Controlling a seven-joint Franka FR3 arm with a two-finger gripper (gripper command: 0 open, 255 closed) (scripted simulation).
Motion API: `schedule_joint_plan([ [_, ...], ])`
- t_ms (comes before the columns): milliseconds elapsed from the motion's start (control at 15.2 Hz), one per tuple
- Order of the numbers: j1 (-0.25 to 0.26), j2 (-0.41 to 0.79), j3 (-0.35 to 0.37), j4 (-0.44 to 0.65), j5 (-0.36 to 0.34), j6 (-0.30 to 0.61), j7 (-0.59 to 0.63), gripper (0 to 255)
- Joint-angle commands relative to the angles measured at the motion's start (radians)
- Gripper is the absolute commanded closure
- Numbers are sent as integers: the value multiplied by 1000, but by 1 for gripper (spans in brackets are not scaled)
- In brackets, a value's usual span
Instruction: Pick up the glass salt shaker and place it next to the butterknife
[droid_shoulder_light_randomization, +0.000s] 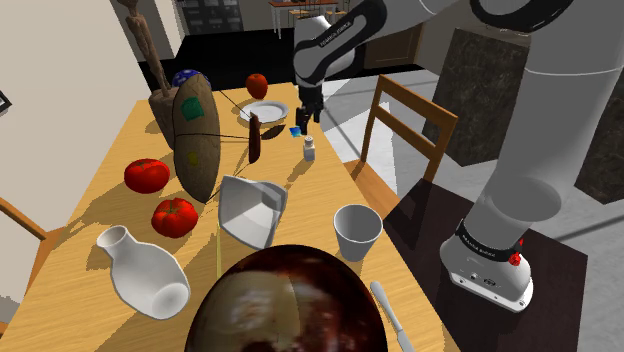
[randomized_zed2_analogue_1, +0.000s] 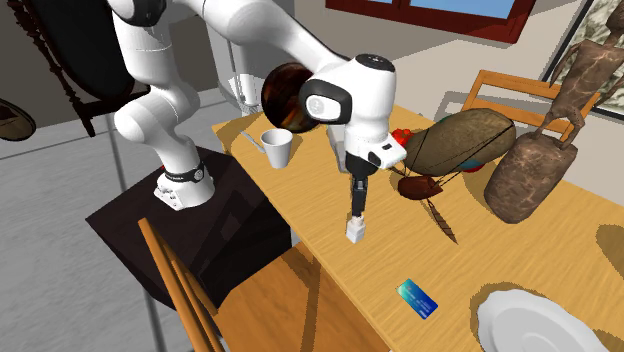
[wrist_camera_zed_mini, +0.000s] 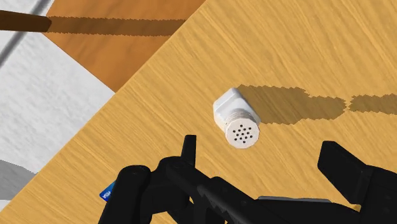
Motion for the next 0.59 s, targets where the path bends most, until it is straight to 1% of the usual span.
schedule_joint_plan([
  [0,-1,46,1,31,3,12,-4,0],
  [462,-1,105,1,4,4,98,-5,0],
  [528,-1,105,1,4,4,98,-5,0],
])
